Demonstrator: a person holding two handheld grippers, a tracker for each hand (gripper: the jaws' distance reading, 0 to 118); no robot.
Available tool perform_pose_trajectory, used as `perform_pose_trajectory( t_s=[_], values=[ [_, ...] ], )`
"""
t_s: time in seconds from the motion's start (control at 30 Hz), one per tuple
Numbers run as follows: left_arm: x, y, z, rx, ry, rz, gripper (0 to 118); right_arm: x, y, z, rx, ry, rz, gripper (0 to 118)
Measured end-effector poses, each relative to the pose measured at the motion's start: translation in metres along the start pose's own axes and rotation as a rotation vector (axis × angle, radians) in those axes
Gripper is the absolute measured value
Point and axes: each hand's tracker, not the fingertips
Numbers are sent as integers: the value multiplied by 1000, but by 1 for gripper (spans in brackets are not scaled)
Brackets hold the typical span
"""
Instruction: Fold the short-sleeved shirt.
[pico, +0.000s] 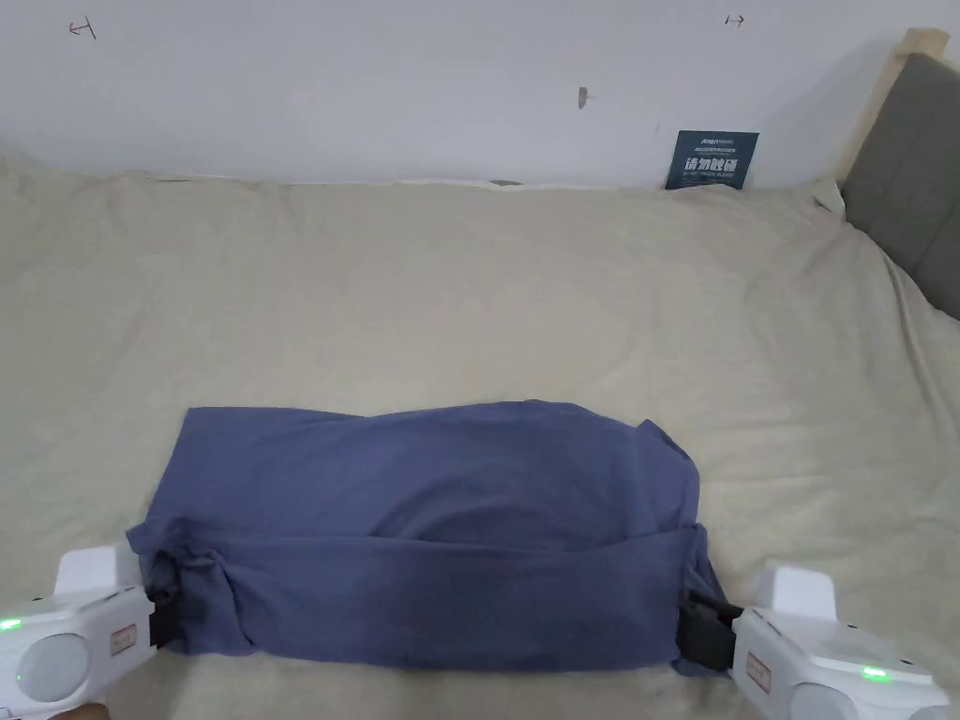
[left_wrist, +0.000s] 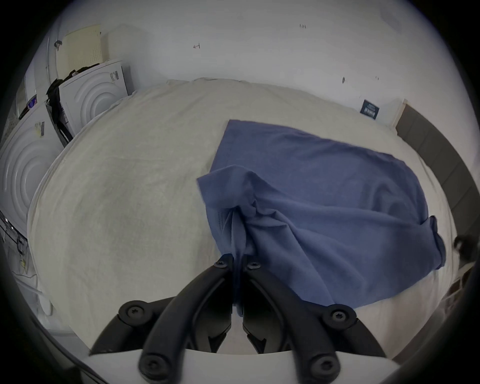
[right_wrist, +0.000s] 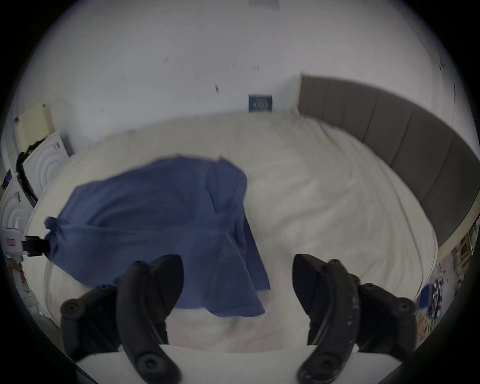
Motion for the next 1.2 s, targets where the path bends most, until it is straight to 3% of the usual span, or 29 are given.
perform_pose_trajectory(
  t_s=[0.17,0.23,0.3,0.33,0.4,0.6,0.8,1.0,1.1,1.17,1.2],
  values=[
    [3,2,12,5,-11,-15,6,4,-12,-42,-117,21,-34,90],
    [0,0,8,4,-13,-2,6,4,-16,-46,-131,74,-32,60],
    [-1,-2,10,6,-19,19,6,2,-18,-38,-103,144,-66,17],
    [-1,-3,13,28,-22,27,6,0,-17,-33,-96,148,-58,15],
    [-4,-4,18,30,-24,40,6,-2,-14,-23,-72,124,-27,15],
    [-19,-27,52,52,-29,123,6,22,-14,13,-11,112,-37,15],
    [-23,-82,80,13,-59,204,6,43,-44,24,-55,117,-33,15],
    [-18,-112,60,-109,1,172,6,44,-73,4,-137,110,-38,15],
    [-5,-105,58,-80,50,102,7,41,-72,7,-132,97,-55,15],
    [5,-96,60,-83,81,50,18,38,-67,12,-133,90,-49,19],
    [9,-92,63,-77,96,19,41,36,-64,17,-130,72,-38,36]
  ],
)
